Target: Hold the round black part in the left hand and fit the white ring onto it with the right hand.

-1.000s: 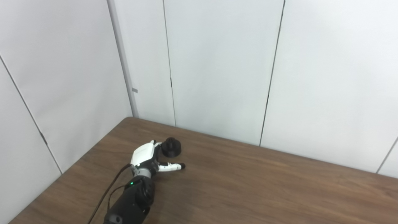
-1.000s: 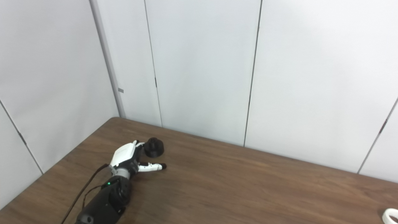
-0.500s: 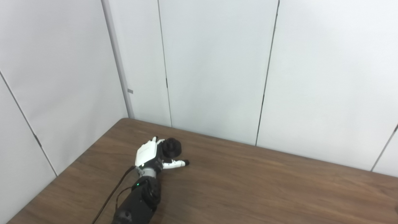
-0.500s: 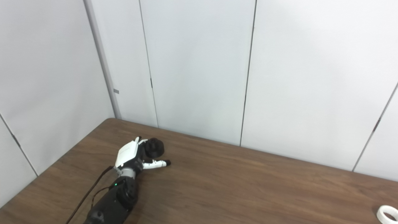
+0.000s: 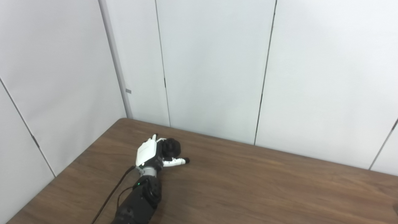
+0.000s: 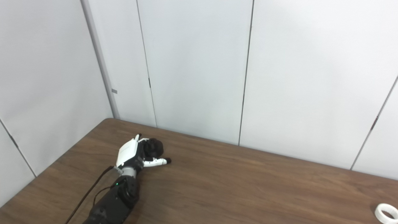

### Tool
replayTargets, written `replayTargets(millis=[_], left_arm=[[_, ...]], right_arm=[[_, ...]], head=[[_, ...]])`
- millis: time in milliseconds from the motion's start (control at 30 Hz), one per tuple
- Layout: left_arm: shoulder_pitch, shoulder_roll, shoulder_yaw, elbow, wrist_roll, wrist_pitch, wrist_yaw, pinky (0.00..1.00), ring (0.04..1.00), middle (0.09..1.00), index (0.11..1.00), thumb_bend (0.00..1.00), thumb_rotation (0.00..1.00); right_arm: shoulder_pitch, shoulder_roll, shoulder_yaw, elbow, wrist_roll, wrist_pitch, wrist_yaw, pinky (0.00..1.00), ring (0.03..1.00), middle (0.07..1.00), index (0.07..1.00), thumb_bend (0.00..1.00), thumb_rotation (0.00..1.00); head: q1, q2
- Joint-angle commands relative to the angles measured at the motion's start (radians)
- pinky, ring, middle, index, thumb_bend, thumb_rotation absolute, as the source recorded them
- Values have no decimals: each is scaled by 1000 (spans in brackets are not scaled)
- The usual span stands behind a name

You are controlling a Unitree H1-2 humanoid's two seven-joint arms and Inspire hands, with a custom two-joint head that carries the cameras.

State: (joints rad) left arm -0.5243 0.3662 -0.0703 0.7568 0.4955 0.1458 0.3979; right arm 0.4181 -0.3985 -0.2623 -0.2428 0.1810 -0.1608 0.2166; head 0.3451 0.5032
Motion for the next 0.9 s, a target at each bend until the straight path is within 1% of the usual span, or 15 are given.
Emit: replayTargets(millis=[0, 100, 167, 367, 500, 600, 667, 700, 767, 800, 833, 867], left_arm=[[6, 4, -11, -1, -10, -15, -8, 1000, 1000, 1000, 710, 870, 185], [11, 7, -16, -7, -14, -21, -13, 1000, 1000, 998, 709, 877, 172], [16, 10, -19, -13, -19, -24, -18, 1000, 1000, 1000, 724, 887, 183], [45, 16, -14, -47, -38, -20, -45, 1000, 1000, 1000, 754, 917, 184], [63, 20, -4, -55, -50, -29, -52, 1000, 1000, 1000, 750, 900, 172], [80, 26, -6, -74, -56, -31, -79, 1000, 1000, 1000, 739, 852, 162], [89, 29, -5, -85, -61, -32, -94, 1000, 1000, 992, 716, 830, 146], [93, 29, -3, -85, -65, -45, -90, 1000, 1000, 984, 694, 826, 131], [98, 27, 5, -63, -78, -99, -63, 1000, 995, 946, 611, 835, 57], [100, 24, 12, -48, -86, -129, -48, 1000, 988, 930, 551, 683, 55], [100, 22, 16, -31, -91, -152, -37, 1000, 982, 915, 519, 605, 53], [101, 19, 18, -23, -92, -165, -30, 1000, 976, 901, 498, 556, 51]], right_arm=[[8, -23, -13, -22, 1, -4, 5, 909, 929, 943, 908, 716, 730], [6, -24, -12, -21, 4, -4, 7, 913, 930, 945, 914, 704, 729], [4, -24, -12, -20, 5, -3, 7, 918, 931, 946, 911, 694, 718], [7, -33, -15, -24, 8, 1, 11, 917, 937, 952, 914, 702, 724], [9, -36, -18, -24, 7, 3, 13, 907, 938, 952, 915, 713, 727], [8, -37, -18, -22, 12, 4, 16, 911, 942, 953, 914, 722, 718], [6, -36, -17, -21, 20, 2, 21, 915, 946, 956, 917, 737, 712], [5, -36, -17, -20, 27, 0, 24, 923, 949, 958, 916, 731, 700], [3, -34, -17, -15, 36, -4, 30, 936, 953, 958, 908, 716, 665], [3, -33, -18, -16, 40, -3, 31, 936, 952, 956, 906, 719, 654], [3, -32, -18, -15, 43, -2, 32, 934, 951, 956, 903, 716, 637], [3, -31, -19, -17, 41, 0, 31, 933, 950, 957, 902, 717, 622]], head=[[1, 1], [0, 0], [0, 0], [2, 6], [4, 10], [4, 10], [3, 11], [3, 11], [3, 11], [3, 11], [3, 11], [3, 11]])
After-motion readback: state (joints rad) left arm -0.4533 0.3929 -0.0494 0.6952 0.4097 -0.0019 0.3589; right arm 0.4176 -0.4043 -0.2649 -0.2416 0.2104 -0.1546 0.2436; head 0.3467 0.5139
